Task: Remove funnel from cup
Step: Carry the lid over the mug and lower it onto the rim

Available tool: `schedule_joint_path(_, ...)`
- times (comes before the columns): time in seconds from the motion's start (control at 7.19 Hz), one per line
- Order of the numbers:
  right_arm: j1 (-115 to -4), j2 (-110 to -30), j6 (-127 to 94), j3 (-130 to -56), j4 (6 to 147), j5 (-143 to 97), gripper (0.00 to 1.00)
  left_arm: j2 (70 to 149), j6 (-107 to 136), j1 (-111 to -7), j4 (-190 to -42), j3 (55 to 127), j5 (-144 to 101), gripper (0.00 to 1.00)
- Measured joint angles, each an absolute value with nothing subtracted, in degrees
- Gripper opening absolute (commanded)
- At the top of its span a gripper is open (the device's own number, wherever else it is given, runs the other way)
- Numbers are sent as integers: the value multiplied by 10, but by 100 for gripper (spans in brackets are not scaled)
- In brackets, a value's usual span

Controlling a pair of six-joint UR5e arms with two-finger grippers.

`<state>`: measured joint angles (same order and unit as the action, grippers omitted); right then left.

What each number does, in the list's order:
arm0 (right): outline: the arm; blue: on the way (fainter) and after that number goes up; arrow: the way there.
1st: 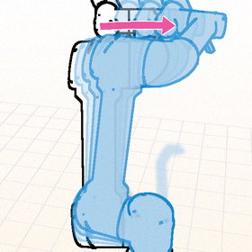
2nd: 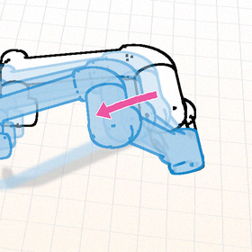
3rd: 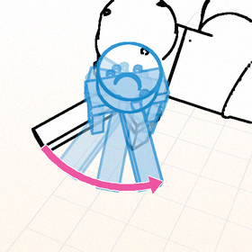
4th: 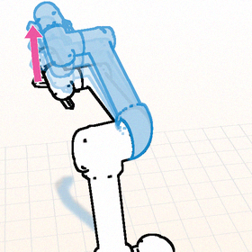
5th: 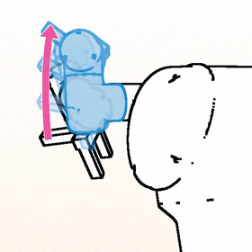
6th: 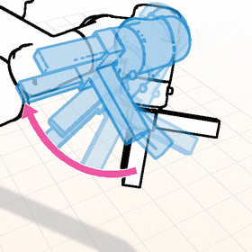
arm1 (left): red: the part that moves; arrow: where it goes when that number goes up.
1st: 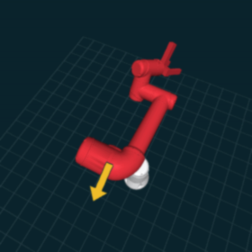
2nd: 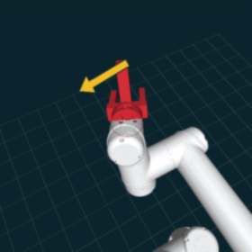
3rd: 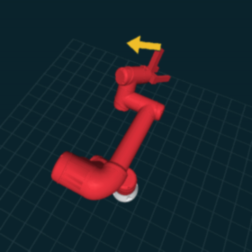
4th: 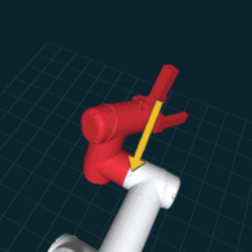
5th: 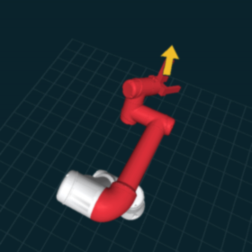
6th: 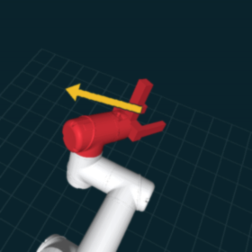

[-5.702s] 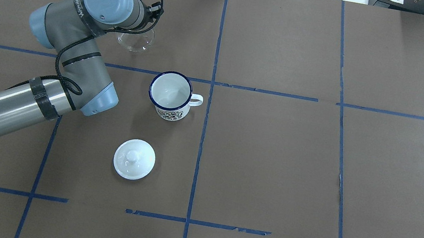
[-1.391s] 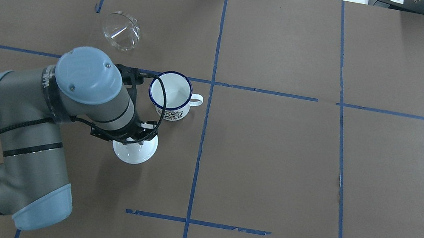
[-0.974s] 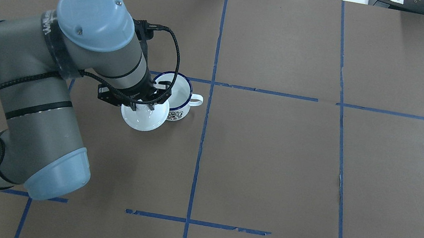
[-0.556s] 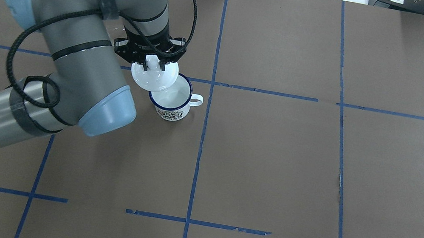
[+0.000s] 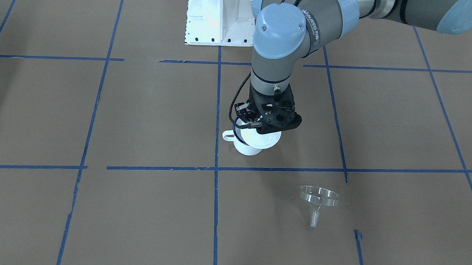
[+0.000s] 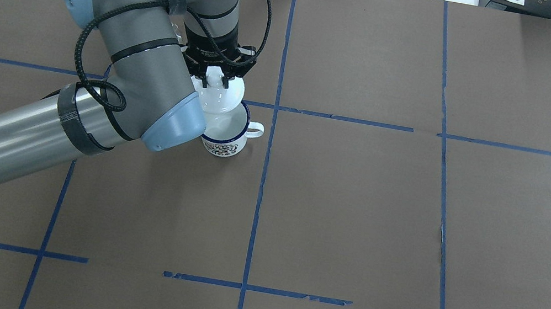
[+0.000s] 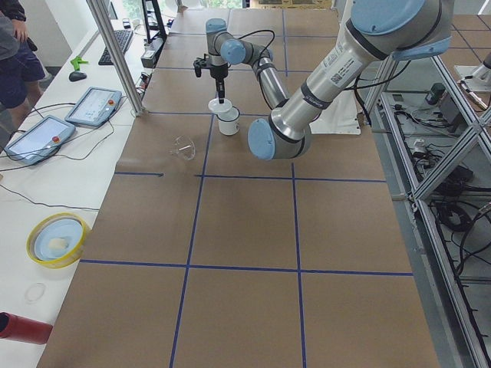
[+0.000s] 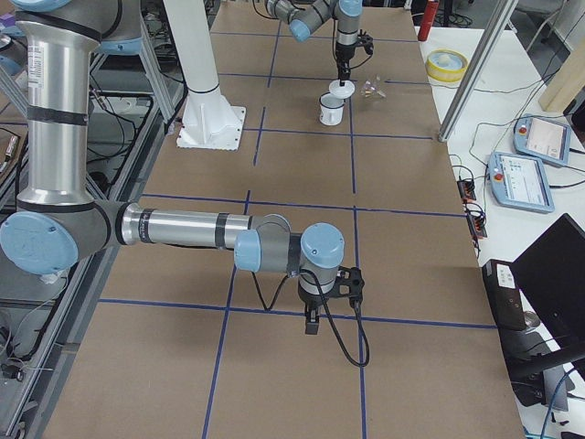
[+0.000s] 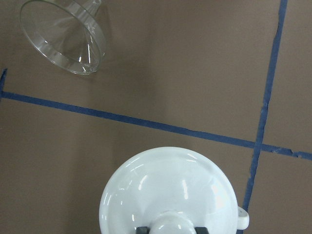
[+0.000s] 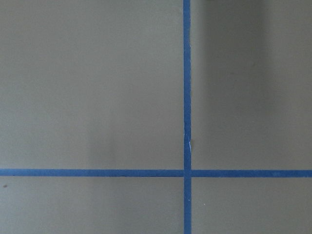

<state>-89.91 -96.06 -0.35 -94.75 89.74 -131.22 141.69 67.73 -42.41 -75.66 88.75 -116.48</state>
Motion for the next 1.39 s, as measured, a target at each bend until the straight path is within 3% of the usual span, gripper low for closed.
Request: schedule_joint_path(1.39,-899,-961,-4,-947,897,-1312,100,1411,684,-412,-766,876,-1205,0)
